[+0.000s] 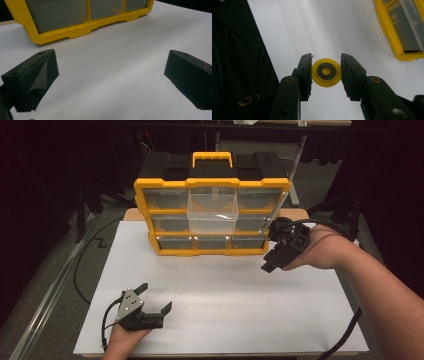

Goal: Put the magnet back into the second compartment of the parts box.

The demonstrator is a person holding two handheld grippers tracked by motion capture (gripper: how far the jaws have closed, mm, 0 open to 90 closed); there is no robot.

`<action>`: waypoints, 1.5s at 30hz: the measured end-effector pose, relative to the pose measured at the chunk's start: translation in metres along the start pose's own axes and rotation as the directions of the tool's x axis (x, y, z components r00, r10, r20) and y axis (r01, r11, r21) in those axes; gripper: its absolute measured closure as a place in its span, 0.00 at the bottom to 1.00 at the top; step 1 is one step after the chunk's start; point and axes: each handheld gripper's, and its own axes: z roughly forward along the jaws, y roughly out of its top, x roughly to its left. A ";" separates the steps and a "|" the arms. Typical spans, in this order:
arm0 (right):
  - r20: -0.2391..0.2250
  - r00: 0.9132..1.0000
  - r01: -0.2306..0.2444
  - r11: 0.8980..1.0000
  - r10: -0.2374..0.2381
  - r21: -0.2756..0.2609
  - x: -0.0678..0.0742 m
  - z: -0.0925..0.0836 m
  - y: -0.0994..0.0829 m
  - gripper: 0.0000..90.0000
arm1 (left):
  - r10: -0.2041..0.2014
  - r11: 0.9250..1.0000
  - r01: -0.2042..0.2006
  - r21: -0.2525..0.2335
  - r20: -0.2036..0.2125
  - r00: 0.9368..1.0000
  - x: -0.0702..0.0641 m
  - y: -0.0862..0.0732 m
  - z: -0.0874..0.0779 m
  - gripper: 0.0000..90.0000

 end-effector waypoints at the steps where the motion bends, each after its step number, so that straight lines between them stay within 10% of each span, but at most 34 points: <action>1: -0.004 1.000 0.003 1.000 -0.003 -0.001 0.000 -0.002 0.002 0.71 | -0.002 1.000 0.002 -0.001 -0.001 1.000 0.000 0.000 0.000 0.01; 45: 0.054 0.998 0.045 0.999 -0.044 -0.013 -0.011 -0.079 0.072 0.71 | -0.004 1.000 0.004 -0.001 0.009 1.000 0.001 -0.001 -0.001 0.00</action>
